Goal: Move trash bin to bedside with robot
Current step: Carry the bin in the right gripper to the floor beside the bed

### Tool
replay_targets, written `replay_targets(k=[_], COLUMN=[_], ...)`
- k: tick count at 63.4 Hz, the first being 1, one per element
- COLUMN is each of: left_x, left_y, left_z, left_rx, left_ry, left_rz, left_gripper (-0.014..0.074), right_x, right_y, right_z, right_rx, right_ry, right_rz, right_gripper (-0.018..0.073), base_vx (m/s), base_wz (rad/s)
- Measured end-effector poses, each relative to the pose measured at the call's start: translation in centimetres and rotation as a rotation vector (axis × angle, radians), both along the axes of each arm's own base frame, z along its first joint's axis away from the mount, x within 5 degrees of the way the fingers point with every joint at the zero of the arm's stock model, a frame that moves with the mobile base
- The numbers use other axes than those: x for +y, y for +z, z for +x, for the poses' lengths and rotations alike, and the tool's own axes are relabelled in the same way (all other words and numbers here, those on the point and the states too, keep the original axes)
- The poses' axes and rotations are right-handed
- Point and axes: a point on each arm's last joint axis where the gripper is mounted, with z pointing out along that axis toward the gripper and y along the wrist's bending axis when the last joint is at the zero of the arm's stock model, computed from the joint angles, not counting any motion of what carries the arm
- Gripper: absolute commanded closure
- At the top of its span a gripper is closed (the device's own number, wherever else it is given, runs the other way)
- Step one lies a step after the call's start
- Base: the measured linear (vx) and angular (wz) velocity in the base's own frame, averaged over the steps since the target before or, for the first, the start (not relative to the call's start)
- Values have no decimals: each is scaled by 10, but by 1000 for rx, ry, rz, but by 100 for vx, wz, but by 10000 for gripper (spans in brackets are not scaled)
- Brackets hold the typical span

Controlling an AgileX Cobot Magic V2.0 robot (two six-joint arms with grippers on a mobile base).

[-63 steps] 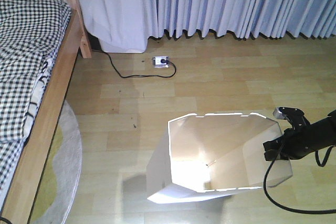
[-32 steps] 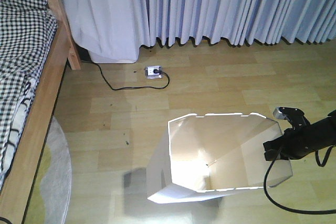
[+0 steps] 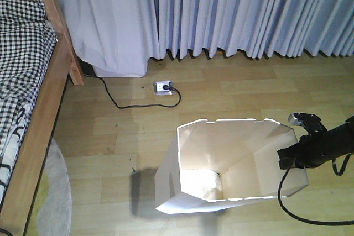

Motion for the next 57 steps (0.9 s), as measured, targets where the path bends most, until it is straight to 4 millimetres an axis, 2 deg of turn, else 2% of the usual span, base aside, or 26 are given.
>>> replay_targets(k=[57], left_x=[0], left_y=[0], left_z=[0], left_rx=[0], left_ry=[0], left_rz=[0], left_gripper=[603], right_x=[0], right_y=[0], right_z=[0], right_rx=[0], right_ry=[0], right_rz=[0], right_gripper=[563], base_vx=[17], base_wz=[10])
